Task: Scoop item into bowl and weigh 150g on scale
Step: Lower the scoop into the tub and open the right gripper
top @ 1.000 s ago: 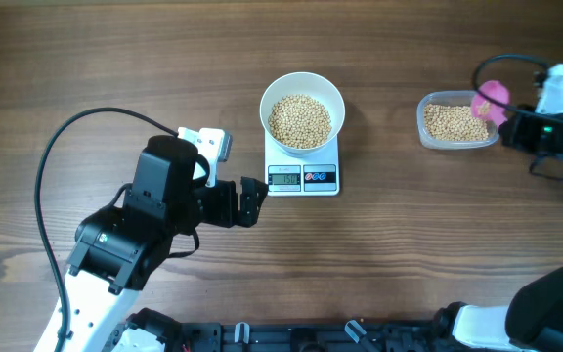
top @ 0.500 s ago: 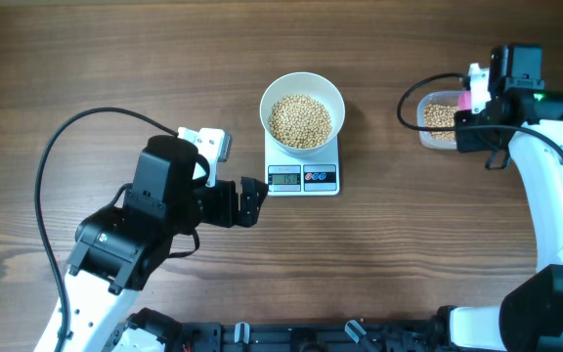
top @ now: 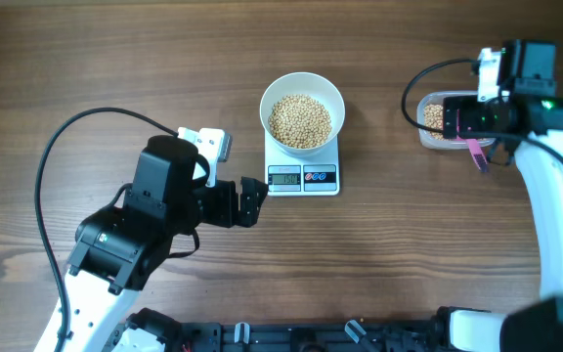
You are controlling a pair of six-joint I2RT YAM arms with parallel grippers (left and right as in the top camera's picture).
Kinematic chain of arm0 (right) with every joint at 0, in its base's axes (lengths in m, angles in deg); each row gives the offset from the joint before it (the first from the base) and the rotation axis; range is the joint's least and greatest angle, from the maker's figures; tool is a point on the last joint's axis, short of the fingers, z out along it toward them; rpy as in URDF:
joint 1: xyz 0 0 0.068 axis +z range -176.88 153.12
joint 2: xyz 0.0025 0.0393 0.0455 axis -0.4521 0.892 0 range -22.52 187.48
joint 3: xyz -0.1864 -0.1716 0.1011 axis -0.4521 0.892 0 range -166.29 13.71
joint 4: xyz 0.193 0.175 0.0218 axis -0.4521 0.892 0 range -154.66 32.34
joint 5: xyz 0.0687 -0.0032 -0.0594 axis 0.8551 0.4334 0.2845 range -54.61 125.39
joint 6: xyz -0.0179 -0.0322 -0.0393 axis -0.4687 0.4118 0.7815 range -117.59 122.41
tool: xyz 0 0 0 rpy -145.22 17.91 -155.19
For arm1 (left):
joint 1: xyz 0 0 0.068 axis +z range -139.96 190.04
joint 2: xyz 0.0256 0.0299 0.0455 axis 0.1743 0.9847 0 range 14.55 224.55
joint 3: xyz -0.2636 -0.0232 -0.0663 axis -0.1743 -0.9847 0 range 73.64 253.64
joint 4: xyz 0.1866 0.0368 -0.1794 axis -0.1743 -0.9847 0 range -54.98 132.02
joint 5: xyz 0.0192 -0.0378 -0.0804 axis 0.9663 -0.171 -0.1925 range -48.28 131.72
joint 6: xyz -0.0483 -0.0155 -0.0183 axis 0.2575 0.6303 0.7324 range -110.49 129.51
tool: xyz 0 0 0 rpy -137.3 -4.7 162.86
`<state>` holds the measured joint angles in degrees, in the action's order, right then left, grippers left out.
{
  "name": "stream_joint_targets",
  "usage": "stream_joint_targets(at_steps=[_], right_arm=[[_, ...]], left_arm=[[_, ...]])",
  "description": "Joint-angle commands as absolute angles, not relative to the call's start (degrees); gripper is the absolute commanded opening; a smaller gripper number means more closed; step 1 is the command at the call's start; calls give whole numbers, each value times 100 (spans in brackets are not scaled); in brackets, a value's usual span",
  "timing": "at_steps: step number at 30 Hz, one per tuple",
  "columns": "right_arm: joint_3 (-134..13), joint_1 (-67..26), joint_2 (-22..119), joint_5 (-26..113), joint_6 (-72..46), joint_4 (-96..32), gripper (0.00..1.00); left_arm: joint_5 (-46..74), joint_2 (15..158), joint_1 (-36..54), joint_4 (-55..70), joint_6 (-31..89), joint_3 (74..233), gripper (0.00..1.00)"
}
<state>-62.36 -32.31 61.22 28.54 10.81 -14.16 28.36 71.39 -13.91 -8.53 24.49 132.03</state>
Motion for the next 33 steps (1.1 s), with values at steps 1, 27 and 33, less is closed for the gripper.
stream_joint_targets(at_steps=[1,27,33], right_arm=[[-6212,-3218,5119,3027,788,-1422,100],[-6206,-3218,5064,4120,-147,263,100],[-6201,-3218,4094,3923,-55,92,100]], left_arm=[[2786,7157,-1424,-855,2497,13174,100],[2786,7157,-1424,-855,2497,13174,100],[2786,7157,-1424,-855,2499,13174,100]])
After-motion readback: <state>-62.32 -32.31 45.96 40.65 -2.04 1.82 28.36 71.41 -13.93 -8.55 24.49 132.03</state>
